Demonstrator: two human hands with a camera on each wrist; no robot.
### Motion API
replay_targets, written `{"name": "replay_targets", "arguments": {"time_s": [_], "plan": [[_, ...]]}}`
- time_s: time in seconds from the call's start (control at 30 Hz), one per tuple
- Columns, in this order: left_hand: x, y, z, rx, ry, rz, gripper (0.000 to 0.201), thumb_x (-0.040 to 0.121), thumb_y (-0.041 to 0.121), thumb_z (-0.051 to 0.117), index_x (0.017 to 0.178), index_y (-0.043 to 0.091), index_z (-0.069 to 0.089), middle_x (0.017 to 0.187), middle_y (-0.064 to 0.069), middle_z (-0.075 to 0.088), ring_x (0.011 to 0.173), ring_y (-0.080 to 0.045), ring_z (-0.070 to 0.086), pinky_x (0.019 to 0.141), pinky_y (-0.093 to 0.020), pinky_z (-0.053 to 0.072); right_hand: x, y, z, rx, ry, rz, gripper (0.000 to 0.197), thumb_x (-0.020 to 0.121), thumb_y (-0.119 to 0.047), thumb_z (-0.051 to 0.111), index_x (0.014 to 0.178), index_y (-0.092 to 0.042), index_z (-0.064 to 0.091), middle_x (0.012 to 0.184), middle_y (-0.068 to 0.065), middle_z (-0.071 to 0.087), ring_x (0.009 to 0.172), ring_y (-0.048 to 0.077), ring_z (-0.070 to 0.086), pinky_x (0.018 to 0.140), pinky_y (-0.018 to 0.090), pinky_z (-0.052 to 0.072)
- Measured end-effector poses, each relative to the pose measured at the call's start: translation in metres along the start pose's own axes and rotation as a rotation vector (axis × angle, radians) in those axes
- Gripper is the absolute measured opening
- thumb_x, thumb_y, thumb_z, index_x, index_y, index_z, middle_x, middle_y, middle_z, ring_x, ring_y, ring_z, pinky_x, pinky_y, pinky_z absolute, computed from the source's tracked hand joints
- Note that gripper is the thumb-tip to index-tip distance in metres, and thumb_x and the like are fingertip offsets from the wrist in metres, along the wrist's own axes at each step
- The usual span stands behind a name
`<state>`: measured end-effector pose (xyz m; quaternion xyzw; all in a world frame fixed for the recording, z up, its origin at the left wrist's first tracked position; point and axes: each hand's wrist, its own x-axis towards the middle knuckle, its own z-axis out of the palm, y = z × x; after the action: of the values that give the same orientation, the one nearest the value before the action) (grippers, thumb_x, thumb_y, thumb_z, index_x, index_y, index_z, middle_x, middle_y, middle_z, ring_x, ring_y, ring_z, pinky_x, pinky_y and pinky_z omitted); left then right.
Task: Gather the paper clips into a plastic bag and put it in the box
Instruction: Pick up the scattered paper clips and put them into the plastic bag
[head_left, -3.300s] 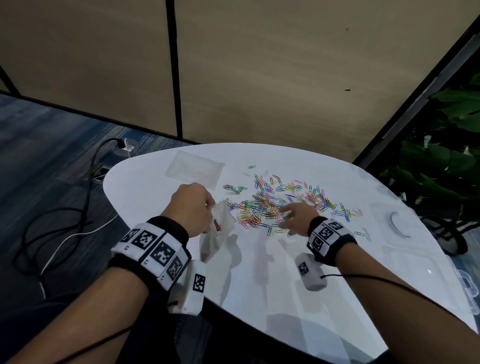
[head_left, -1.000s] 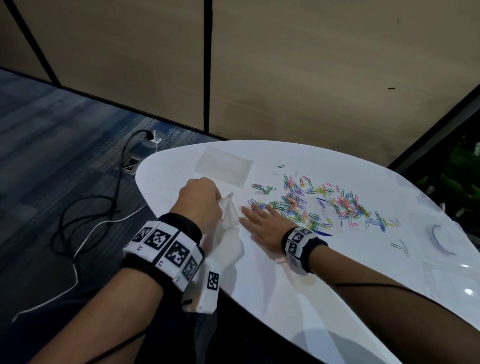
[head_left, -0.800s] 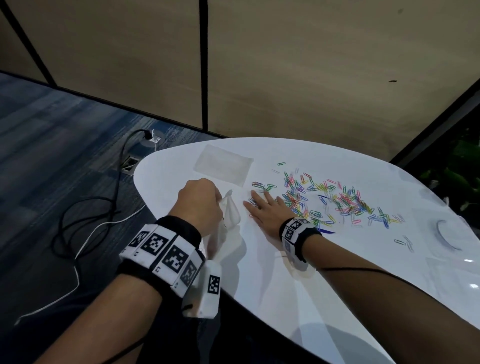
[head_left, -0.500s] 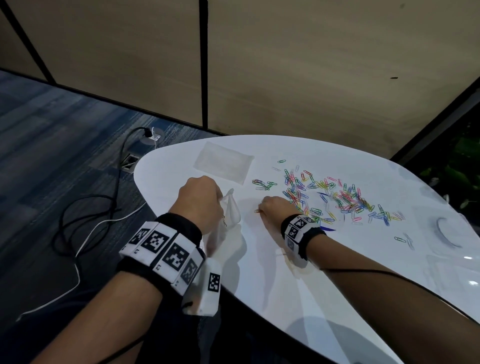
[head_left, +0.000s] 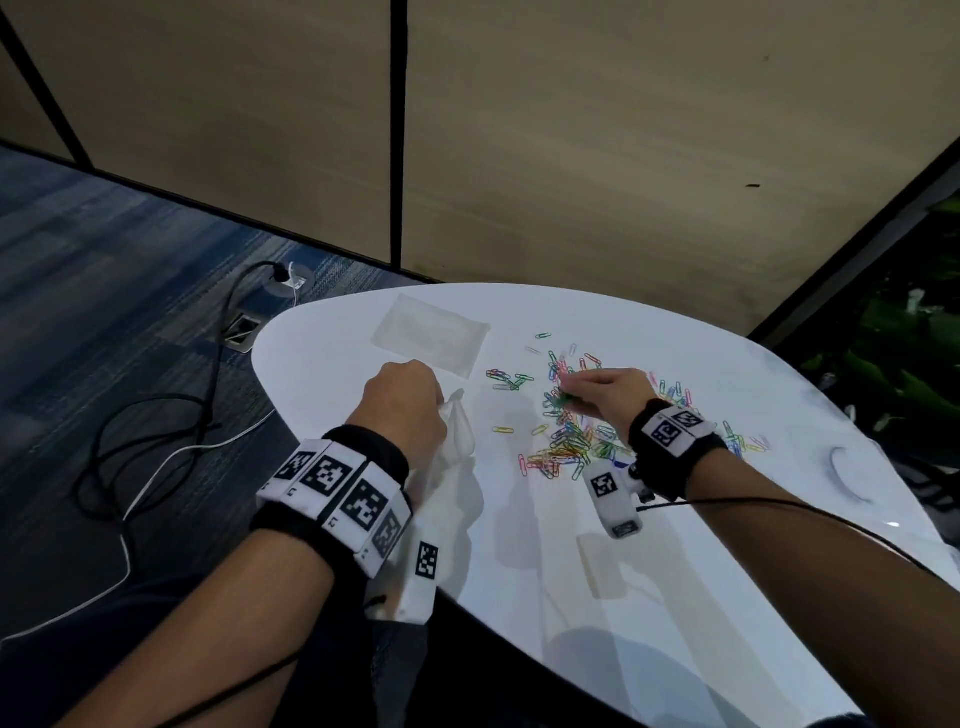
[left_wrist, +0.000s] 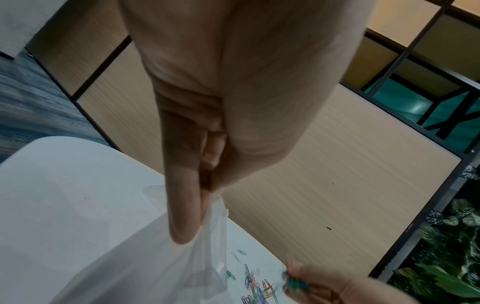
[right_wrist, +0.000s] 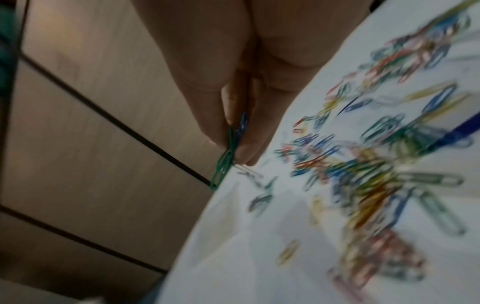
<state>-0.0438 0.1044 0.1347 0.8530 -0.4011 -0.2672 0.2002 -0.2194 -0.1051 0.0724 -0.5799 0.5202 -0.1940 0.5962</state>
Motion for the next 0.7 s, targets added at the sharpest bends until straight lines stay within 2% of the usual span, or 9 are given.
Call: {"name": "replay_targets", "arguments": {"time_s": [0.07, 0.13, 0.23, 0.33, 0.4, 0.5, 0.53, 0.63, 0.7], "plan": [[-0.001, 0.004, 0.003, -0.006, -0.005, 0.001, 0.027, 0.092, 0.0, 0.051, 0.097, 0.002, 0.078, 0.096, -0.018, 0.076, 0.09, -0.035, 0.075, 0.089, -0.04, 0.062, -0.022, -0.013, 0.006, 0.191, -0.063, 0.004, 0.022, 0.078, -0.002, 0.076, 0.098, 0.007, 0.072, 0.099, 0.021, 0.073, 0.078, 0.022, 0.074, 0.071, 0.024, 0.059], [-0.001, 0.008, 0.006, -0.015, -0.011, 0.005, 0.026, 0.092, 0.001, 0.053, 0.097, 0.003, 0.078, 0.096, -0.018, 0.076, 0.089, -0.036, 0.076, 0.088, -0.04, 0.062, -0.045, -0.021, 0.017, 0.33, -0.149, 0.043, 0.023, 0.081, -0.001, 0.073, 0.102, 0.008, 0.07, 0.096, 0.018, 0.074, 0.08, 0.021, 0.074, 0.068, 0.019, 0.058], [-0.002, 0.015, 0.014, -0.021, -0.02, 0.013, 0.025, 0.088, -0.002, 0.054, 0.092, 0.002, 0.078, 0.091, -0.019, 0.076, 0.086, -0.035, 0.076, 0.085, -0.041, 0.063, -0.071, -0.017, 0.037, 0.457, -0.243, 0.112, 0.018, 0.085, 0.0, 0.068, 0.101, 0.007, 0.068, 0.087, 0.013, 0.074, 0.077, 0.017, 0.074, 0.067, 0.018, 0.058], [-0.002, 0.023, 0.022, -0.038, -0.022, 0.021, 0.023, 0.085, -0.002, 0.056, 0.09, 0.0, 0.079, 0.088, -0.018, 0.077, 0.083, -0.036, 0.077, 0.082, -0.041, 0.064, -0.085, -0.011, 0.058, 0.484, -0.266, 0.125, 0.019, 0.086, 0.003, 0.065, 0.103, 0.011, 0.066, 0.086, 0.015, 0.072, 0.072, 0.016, 0.073, 0.067, 0.019, 0.058], [-0.001, 0.028, 0.027, -0.059, -0.018, 0.027, 0.022, 0.086, -0.001, 0.057, 0.089, 0.002, 0.078, 0.087, -0.018, 0.078, 0.084, -0.036, 0.077, 0.083, -0.041, 0.064, -0.087, -0.006, 0.067, 0.4, -0.225, 0.07, 0.014, 0.084, 0.005, 0.067, 0.097, 0.009, 0.069, 0.091, 0.018, 0.071, 0.075, 0.02, 0.072, 0.072, 0.023, 0.059], [0.001, 0.031, 0.031, -0.101, -0.001, 0.032, 0.018, 0.087, 0.004, 0.061, 0.092, 0.008, 0.078, 0.092, -0.017, 0.077, 0.086, -0.036, 0.076, 0.083, -0.041, 0.064, -0.085, 0.003, 0.07, 0.085, -0.165, -0.084, 0.012, 0.077, 0.004, 0.073, 0.084, -0.005, 0.076, 0.091, 0.017, 0.075, 0.081, 0.025, 0.072, 0.083, 0.033, 0.059], [0.002, 0.032, 0.032, -0.111, 0.007, 0.033, 0.018, 0.088, 0.005, 0.061, 0.093, 0.009, 0.078, 0.093, -0.017, 0.076, 0.087, -0.036, 0.076, 0.084, -0.042, 0.064, -0.084, 0.005, 0.069, -0.054, -0.155, -0.142, 0.012, 0.075, 0.001, 0.075, 0.082, -0.009, 0.077, 0.084, 0.012, 0.076, 0.078, 0.022, 0.073, 0.082, 0.032, 0.06], [0.004, 0.032, 0.036, -0.135, 0.003, 0.05, 0.022, 0.088, 0.003, 0.058, 0.088, 0.01, 0.079, 0.089, -0.016, 0.075, 0.084, -0.037, 0.075, 0.082, -0.042, 0.064, -0.082, 0.005, 0.066, -0.374, -0.108, -0.294, 0.012, 0.074, -0.004, 0.075, 0.078, -0.014, 0.079, 0.064, -0.01, 0.069, 0.059, 0.0, 0.064, 0.066, 0.012, 0.053], [0.004, 0.033, 0.037, -0.148, -0.007, 0.058, 0.025, 0.087, 0.0, 0.057, 0.087, 0.008, 0.08, 0.085, -0.018, 0.075, 0.083, -0.039, 0.075, 0.08, -0.043, 0.064, -0.081, 0.005, 0.068, -0.447, -0.096, -0.351, 0.012, 0.074, -0.005, 0.074, 0.079, -0.015, 0.079, 0.06, -0.01, 0.065, 0.053, -0.003, 0.057, 0.058, 0.008, 0.045]]}}
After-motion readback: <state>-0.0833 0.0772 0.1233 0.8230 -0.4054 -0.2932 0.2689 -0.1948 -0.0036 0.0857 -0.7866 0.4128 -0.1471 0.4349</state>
